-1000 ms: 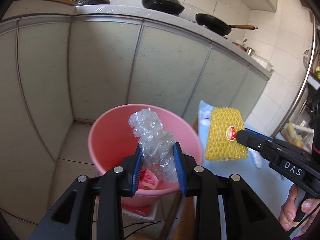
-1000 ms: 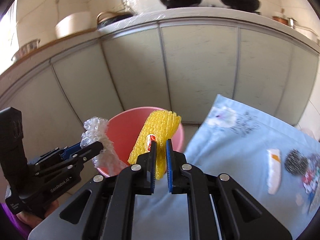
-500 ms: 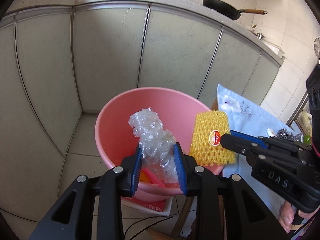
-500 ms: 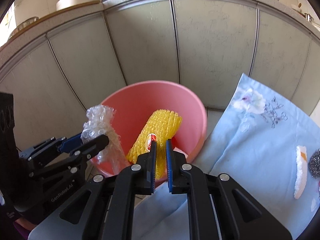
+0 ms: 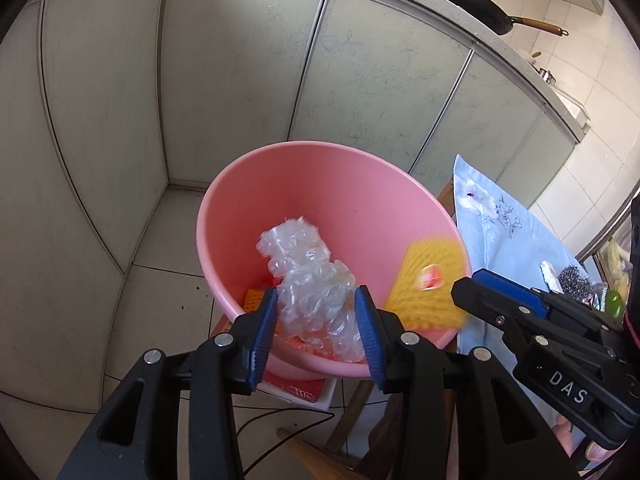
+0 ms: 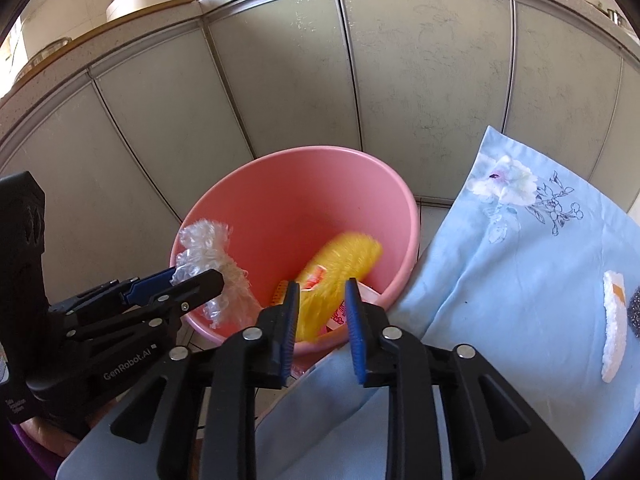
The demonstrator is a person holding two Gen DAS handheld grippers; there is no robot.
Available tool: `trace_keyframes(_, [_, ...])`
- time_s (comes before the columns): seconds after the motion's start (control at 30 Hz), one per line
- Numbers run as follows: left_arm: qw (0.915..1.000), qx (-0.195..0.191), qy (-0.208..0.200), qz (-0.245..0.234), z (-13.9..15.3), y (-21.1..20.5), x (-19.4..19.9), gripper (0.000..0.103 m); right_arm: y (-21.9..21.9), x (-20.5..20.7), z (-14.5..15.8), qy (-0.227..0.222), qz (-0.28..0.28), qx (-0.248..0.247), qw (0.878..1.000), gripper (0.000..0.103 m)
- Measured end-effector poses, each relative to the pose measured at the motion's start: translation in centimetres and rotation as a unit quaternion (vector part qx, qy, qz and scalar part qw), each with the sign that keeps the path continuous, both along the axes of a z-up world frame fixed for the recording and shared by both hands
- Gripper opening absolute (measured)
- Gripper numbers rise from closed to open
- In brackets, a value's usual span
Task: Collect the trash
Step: 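Open both tools over the pink bin to drop the wrap and net, then move both open tools back over the trash on the table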
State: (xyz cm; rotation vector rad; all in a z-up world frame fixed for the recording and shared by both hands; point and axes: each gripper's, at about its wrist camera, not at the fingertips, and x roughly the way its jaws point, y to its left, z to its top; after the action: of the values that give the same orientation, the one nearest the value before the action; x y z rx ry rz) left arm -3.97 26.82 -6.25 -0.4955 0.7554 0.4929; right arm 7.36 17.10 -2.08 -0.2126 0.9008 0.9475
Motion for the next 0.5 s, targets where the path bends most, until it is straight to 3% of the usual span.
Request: trace_keyframes(0.5, [0.9997,0.007,-0.021,-0.012,1.9,-1.3,-0.5,0.039,-2.8,-0.3,0.3,0.008,-0.021,0.020,1.000,0.025])
